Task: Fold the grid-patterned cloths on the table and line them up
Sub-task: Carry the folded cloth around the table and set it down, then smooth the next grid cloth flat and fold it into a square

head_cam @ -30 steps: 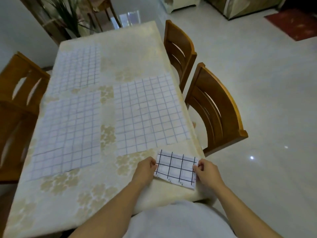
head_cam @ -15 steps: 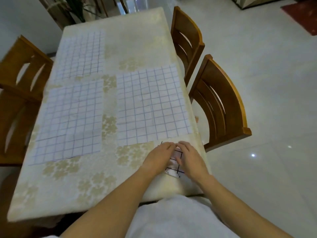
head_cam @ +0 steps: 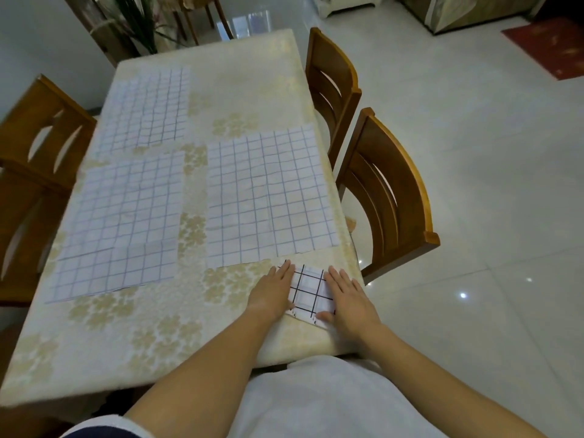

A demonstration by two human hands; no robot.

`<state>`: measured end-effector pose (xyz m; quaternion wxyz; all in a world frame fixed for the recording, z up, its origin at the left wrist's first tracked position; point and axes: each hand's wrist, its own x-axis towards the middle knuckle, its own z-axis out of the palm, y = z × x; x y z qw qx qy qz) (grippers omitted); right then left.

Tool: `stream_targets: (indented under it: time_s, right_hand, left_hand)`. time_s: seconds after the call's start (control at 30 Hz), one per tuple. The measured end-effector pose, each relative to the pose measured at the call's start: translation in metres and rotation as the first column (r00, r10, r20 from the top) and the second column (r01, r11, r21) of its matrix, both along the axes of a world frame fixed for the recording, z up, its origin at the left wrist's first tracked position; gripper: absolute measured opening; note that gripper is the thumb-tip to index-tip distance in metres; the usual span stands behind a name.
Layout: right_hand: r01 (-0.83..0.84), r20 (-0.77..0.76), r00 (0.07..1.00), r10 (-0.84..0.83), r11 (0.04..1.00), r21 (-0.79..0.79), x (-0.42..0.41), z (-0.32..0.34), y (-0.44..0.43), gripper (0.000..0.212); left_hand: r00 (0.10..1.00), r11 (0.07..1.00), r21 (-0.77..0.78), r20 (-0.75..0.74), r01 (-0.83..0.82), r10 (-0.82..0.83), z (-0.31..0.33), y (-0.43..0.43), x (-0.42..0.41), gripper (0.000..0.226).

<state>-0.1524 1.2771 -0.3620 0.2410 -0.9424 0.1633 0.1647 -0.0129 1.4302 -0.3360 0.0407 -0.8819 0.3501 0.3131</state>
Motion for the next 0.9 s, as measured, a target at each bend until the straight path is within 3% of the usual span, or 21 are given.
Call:
stream_targets:
  time_s: [0.17,0.27,0.33,0.4,0.47,0.53,0.63,0.73,0.9]
  right_hand:
    - [-0.037,-0.070,0.997,0.036,0.999,-0.011,0.005,0.026,0.001,0.093]
    - [-0.002,0.019,1.000,0.003,0.999,-0.052,0.010,0.053,0.010,0.080]
    - [0.085,0.103,0.992,-0.079,0.995,-0.049,0.015,0.077,0.018,0.064]
    - [0.122,0.130,0.985,-0.117,0.992,-0.029,0.018,0.103,0.028,0.049]
    - [0.077,0.154,0.986,-0.065,0.995,-0.071,0.018,0.124,0.038,0.041]
    - [0.053,0.191,0.981,-0.032,0.993,-0.108,0.012,0.143,0.045,0.037]
    - [0.075,0.253,0.967,-0.028,0.981,-0.177,-0.009,0.161,0.052,0.035]
    - [0.073,0.245,0.969,-0.013,0.969,-0.236,-0.035,0.171,0.056,0.034]
    - [0.181,0.277,0.956,-0.101,0.942,-0.281,-0.065,0.177,0.038,0.028]
  left_hand:
    - [0.994,0.999,0.036,0.106,-0.039,0.035,0.011,0.019,-0.009,0.080]
    - [0.972,0.967,-0.182,0.117,-0.179,0.202,0.040,0.030,-0.012,0.069]
    - [0.941,0.883,-0.391,0.103,-0.259,0.322,0.067,0.041,-0.018,0.053]
    - [0.895,0.749,-0.540,-0.015,-0.383,0.446,0.095,0.056,-0.024,0.032]
    - [0.845,0.642,-0.606,-0.096,-0.470,0.527,0.116,0.078,-0.030,0.018]
    - [0.819,0.618,-0.621,-0.069,-0.482,0.570,0.129,0.103,-0.038,0.014]
    - [0.816,0.626,-0.623,-0.035,-0.469,0.577,0.138,0.135,-0.057,0.016]
    - [0.889,0.772,-0.512,0.031,-0.378,0.456,0.139,0.135,-0.086,0.023]
    - [0.951,0.837,-0.495,0.060,-0.234,0.302,0.141,0.105,-0.119,0.027]
